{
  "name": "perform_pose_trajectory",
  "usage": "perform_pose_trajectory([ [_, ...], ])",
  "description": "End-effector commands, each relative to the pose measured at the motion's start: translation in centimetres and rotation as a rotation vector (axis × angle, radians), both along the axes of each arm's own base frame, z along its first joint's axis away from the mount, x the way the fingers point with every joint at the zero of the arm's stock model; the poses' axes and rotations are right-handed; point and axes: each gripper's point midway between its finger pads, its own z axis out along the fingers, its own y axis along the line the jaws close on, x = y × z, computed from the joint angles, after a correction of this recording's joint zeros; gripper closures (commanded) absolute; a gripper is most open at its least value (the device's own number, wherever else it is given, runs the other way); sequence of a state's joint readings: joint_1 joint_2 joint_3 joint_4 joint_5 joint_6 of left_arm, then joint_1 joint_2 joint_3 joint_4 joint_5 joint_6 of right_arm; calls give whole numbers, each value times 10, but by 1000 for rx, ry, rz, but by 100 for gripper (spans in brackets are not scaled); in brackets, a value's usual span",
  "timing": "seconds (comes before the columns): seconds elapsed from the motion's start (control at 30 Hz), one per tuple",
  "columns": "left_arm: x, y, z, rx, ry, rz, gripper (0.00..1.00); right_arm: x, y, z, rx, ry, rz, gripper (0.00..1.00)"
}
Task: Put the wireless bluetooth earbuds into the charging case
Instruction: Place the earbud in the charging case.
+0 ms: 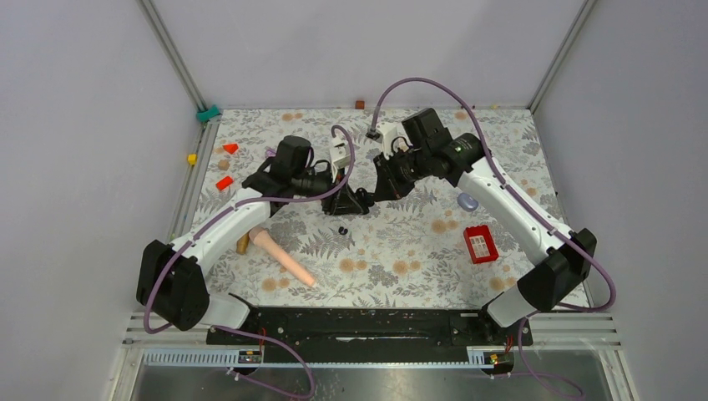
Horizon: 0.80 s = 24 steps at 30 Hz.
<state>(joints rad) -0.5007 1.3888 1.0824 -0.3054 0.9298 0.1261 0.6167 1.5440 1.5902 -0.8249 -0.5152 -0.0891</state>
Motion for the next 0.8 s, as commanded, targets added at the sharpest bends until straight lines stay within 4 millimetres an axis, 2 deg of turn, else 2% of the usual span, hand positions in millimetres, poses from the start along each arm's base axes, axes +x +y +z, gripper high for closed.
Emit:
perform_pose_trajectory([
  [0.0, -3, -6, 24, -47, -68, -49, 98, -3, 13, 17, 46, -20, 22, 96],
  [0.77, -13, -9, 30, -58, -71, -84, 99, -9, 23, 3, 10, -13, 59, 96],
])
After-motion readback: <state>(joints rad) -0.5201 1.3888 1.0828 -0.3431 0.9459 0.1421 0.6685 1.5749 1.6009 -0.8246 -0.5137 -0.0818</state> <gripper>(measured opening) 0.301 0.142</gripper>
